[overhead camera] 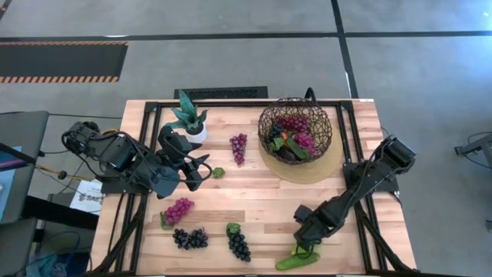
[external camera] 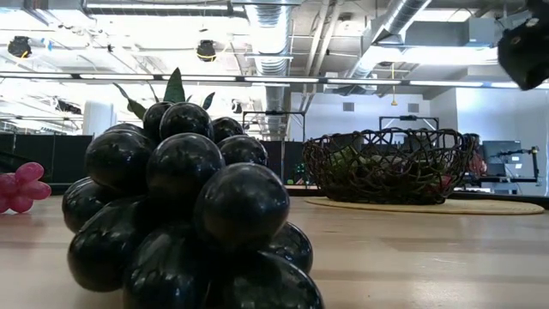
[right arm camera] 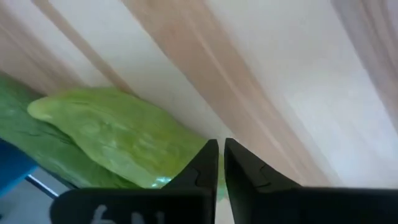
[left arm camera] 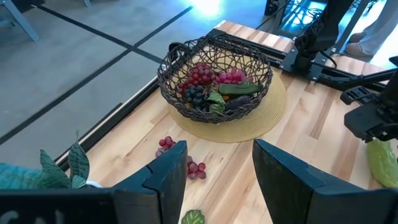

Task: Build produce basket
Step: Put the green cucumber into the black wire basket

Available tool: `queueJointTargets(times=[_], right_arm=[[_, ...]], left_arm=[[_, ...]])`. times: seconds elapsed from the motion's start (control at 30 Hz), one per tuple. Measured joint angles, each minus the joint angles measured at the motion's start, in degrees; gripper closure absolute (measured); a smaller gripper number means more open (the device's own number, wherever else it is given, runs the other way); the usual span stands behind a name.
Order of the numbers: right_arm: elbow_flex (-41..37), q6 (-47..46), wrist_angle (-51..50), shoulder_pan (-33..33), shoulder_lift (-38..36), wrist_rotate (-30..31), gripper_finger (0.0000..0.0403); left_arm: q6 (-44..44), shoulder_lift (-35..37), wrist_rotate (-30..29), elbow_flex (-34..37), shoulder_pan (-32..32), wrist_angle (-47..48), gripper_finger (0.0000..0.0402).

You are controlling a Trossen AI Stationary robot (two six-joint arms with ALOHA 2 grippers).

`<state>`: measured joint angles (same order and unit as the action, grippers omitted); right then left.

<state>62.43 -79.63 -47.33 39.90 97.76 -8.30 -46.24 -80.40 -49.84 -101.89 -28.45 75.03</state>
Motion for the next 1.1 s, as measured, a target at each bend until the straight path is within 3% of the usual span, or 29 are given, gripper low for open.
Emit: queueJointTargets(times=[0.4,0.63,0.83,1.1], right_arm=[[0.0,10.6,-6.3,-3.2,0.0,-5.4,0.0304],[0.1,17.0,-8.9,-6.0,0.0,-9.7,0.0218],[0.3,24.2,-5.1,-8.3,0.0,-11.7,0.0149],[1.0,25.3,-2.2,-9.0,0.0,-11.1,0.0137]], left_arm=[[0.5,0.0,0.0,0.0,0.0,0.1,0.0231],[0.6,0.0,0.0,0.0,0.0,0.1,0.0231],[0.4,0.0,-0.4,0.0,0.0,0.1,0.0231],[0.1,0.0,-0.4,0.0,0.0,0.1,0.0231]])
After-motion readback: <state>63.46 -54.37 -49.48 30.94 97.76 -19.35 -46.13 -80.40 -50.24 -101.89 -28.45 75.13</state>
